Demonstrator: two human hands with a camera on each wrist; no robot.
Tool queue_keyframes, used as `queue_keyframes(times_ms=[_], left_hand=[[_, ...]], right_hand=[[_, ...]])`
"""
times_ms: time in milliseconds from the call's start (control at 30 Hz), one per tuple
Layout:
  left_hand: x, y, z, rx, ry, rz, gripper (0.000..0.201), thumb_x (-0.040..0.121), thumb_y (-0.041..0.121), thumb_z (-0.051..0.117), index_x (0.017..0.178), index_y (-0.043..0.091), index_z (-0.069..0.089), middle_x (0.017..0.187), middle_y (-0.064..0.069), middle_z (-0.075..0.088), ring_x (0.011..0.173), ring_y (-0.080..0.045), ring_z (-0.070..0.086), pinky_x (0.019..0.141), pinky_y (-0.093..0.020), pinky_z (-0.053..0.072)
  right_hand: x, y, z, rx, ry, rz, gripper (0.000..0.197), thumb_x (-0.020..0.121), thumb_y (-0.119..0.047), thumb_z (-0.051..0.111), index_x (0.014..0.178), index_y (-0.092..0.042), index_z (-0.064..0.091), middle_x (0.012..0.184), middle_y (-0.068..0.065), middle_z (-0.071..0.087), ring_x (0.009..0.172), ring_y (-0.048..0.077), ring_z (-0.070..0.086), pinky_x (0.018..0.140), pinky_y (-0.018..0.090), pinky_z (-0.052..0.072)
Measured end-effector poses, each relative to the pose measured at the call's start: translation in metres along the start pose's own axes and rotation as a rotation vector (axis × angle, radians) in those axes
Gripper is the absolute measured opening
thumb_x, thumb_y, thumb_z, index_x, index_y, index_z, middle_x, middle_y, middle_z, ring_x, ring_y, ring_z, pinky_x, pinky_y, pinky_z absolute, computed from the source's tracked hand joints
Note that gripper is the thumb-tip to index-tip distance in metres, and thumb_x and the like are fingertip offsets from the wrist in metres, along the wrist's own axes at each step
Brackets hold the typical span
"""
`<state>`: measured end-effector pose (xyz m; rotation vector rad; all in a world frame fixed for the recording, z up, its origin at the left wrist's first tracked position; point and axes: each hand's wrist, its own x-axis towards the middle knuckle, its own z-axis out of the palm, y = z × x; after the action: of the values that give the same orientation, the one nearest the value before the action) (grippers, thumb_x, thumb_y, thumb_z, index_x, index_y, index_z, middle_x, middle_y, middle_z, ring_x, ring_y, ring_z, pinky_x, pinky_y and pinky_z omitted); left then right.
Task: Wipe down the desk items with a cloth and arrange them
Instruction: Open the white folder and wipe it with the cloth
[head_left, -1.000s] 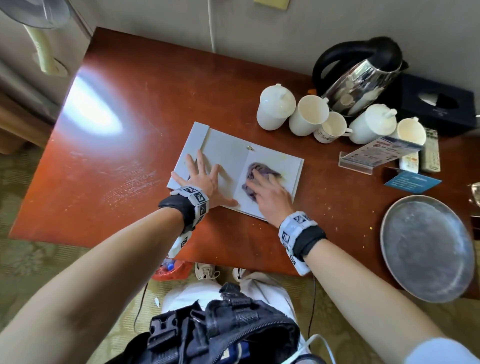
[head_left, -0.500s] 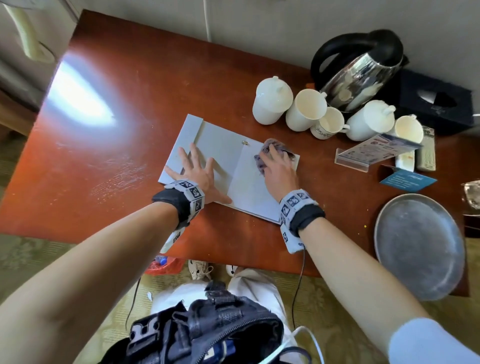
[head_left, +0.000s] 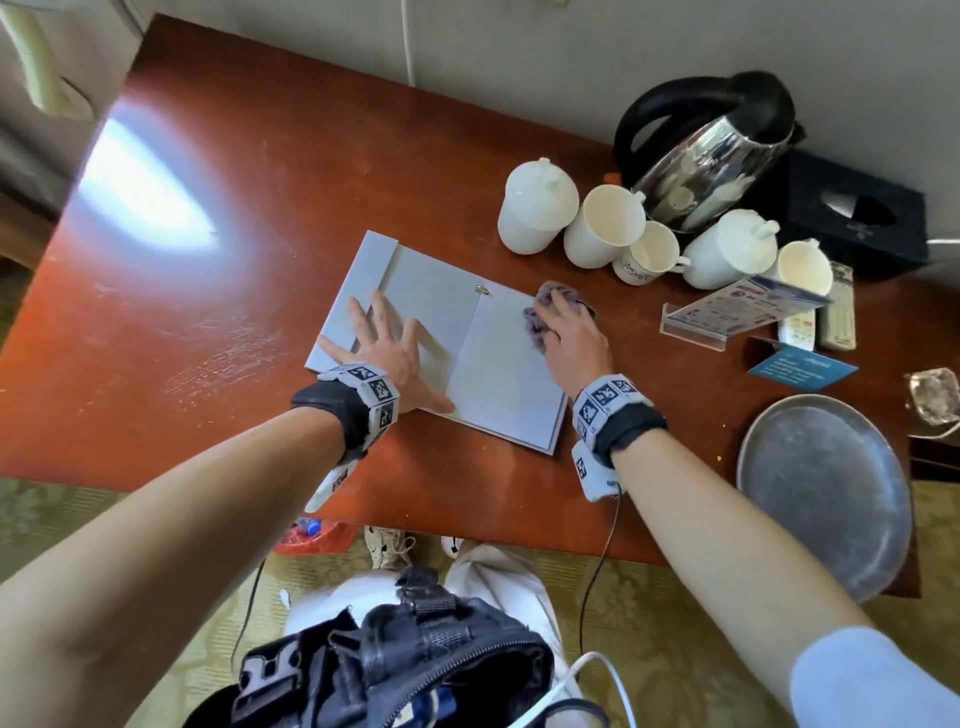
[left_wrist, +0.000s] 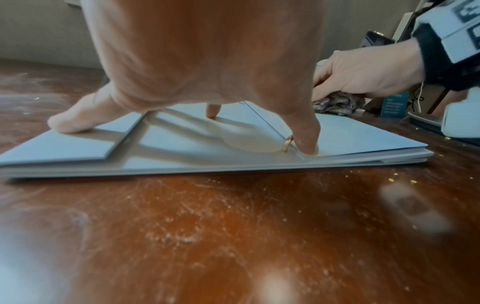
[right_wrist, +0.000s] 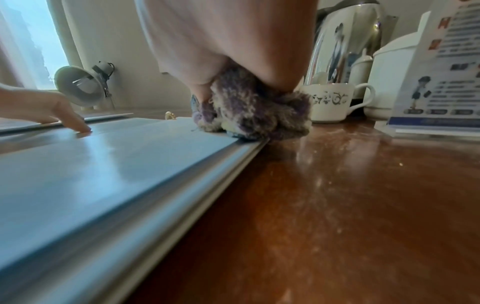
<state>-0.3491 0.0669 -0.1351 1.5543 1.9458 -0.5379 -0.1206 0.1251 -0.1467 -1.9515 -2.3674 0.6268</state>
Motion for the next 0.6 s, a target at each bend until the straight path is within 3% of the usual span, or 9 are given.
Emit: queue_keyframes(times_ms=[67, 133, 233, 367, 467, 600], left_hand=[[-0.001, 0.0, 0.0, 0.003, 0.0, 0.001, 0.127, 0.056, 0.082, 0.074, 0.154, 0.029, 0.013, 0.159, -0.015, -0.032, 0.147, -0.042, -0.028, 0.108, -0.08, 0.005], [0.0, -0.001, 0.0, 0.004, 0.005, -0.002, 0.127, 0.055, 0.082, 0.074, 0.154, 0.029, 0.013, 0.159, -0.015, -0.032, 0.147, -0.042, -0.027, 0.107, -0.08, 0.005], [0.002, 0.0, 0.003, 0.004, 0.014, -0.005, 0.127, 0.056, 0.082, 0.074, 0.153, 0.029, 0.013, 0.159, -0.015, -0.032, 0.147, -0.043, -0.027, 0.108, -0.081, 0.006], [0.004, 0.0, 0.006, 0.018, 0.03, -0.006, 0.128, 0.057, 0.083, 0.072, 0.155, 0.029, 0.011, 0.159, -0.016, -0.032, 0.147, -0.044, -0.027, 0.108, -0.081, 0.006], [0.003, 0.001, 0.005, 0.023, 0.03, -0.009, 0.127, 0.057, 0.083, 0.073, 0.154, 0.028, 0.012, 0.159, -0.017, -0.031, 0.147, -0.044, -0.026, 0.108, -0.081, 0.006], [0.003, 0.001, 0.003, 0.016, 0.032, -0.012, 0.125, 0.057, 0.081, 0.074, 0.153, 0.028, 0.015, 0.159, -0.018, -0.03, 0.147, -0.045, -0.026, 0.108, -0.081, 0.006]], right_hand=[[-0.006, -0.002, 0.003, -0.008, 0.019, -0.006, 0.046, 0.102, -0.008, 0.041, 0.144, -0.021, 0.05, 0.16, 0.001, 0.031, 0.146, 0.031, 0.025, 0.114, 0.046, 0.033], [-0.018, -0.002, 0.015, -0.036, 0.053, -0.089, 0.045, 0.098, -0.002, 0.045, 0.14, -0.017, 0.055, 0.156, 0.006, 0.039, 0.137, 0.035, 0.037, 0.106, 0.046, 0.04], [-0.061, 0.001, 0.037, -0.174, -0.067, -0.314, 0.05, 0.092, 0.0, 0.043, 0.138, -0.018, 0.051, 0.154, 0.006, 0.041, 0.127, 0.033, 0.047, 0.101, 0.043, 0.045], [-0.088, 0.006, 0.038, -0.079, -0.035, -0.362, 0.047, 0.087, -0.006, 0.041, 0.127, -0.016, 0.064, 0.143, 0.007, 0.055, 0.11, 0.034, 0.057, 0.085, 0.043, 0.056], [-0.05, 0.003, 0.02, -0.056, 0.01, -0.262, 0.045, 0.09, 0.002, 0.041, 0.126, -0.014, 0.063, 0.146, 0.006, 0.051, 0.113, 0.033, 0.052, 0.09, 0.049, 0.054], [-0.009, -0.016, -0.008, -0.047, -0.036, 0.003, 0.045, 0.098, -0.006, 0.046, 0.141, -0.02, 0.052, 0.16, -0.001, 0.032, 0.14, 0.031, 0.031, 0.107, 0.045, 0.038]])
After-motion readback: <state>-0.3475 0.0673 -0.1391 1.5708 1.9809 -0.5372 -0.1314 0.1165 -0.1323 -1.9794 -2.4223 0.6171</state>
